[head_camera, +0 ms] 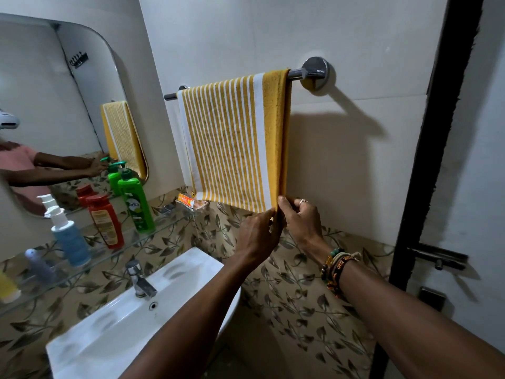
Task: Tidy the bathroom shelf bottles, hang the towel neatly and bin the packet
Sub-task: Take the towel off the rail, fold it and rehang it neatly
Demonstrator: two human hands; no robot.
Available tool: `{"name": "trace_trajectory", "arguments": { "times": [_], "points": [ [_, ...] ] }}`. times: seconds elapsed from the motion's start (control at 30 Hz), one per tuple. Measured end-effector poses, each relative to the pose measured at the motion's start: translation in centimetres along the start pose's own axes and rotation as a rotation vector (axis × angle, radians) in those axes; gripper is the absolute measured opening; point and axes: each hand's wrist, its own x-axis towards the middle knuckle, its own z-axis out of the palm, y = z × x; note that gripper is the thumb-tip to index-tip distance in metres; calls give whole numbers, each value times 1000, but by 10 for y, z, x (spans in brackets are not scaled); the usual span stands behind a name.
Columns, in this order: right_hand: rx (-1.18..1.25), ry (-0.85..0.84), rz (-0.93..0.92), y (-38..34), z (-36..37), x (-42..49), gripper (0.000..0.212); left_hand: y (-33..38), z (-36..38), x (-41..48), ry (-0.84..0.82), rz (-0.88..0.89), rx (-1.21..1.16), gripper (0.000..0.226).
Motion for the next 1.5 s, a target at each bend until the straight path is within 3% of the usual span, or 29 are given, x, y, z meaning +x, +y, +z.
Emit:
{"name": "trace_trajectory", "arguments": {
  "times": [0.2, 0.3, 0.47, 0.6, 0.87, 1.0, 1.13, 1.27, 1.37, 1.5],
  "points": [
    [-84, -13, -62, 2, 4, 2, 30, -16, -3, -9, -8, 126, 44, 46],
    [-127, -5, -64, 1, 4, 8, 33, -28, -11, -6, -31, 106, 63, 51],
    [-222, 162, -87, 0, 13, 9, 94, -52, -22, 3, 8, 115, 64, 48],
    [-224, 215, -118, -13, 20, 15, 107, -69, -29, 23, 126, 114, 43, 36],
    [-92, 469, -296, -90, 26, 54, 84, -106, -83, 112, 314, -95, -159, 49],
    [-125, 565, -443, -124, 33, 72, 46, -137, -119, 161, 306, -218, -308, 61],
    [-161, 543, -411, -144, 32, 83, 38, -173, -141, 210, 319, -335, -413, 73],
    [-200, 426, -323, -148, 29, 84, 35, -206, -136, 245, 191, -408, -568, 90],
    [-210, 410, -265, -137, 30, 80, 26, -219, -122, 251, 128, -337, -756, 77],
    [-247, 463, -228, -113, 32, 70, 17, -234, -100, 241, 168, -320, -759, 61]
  ]
}}
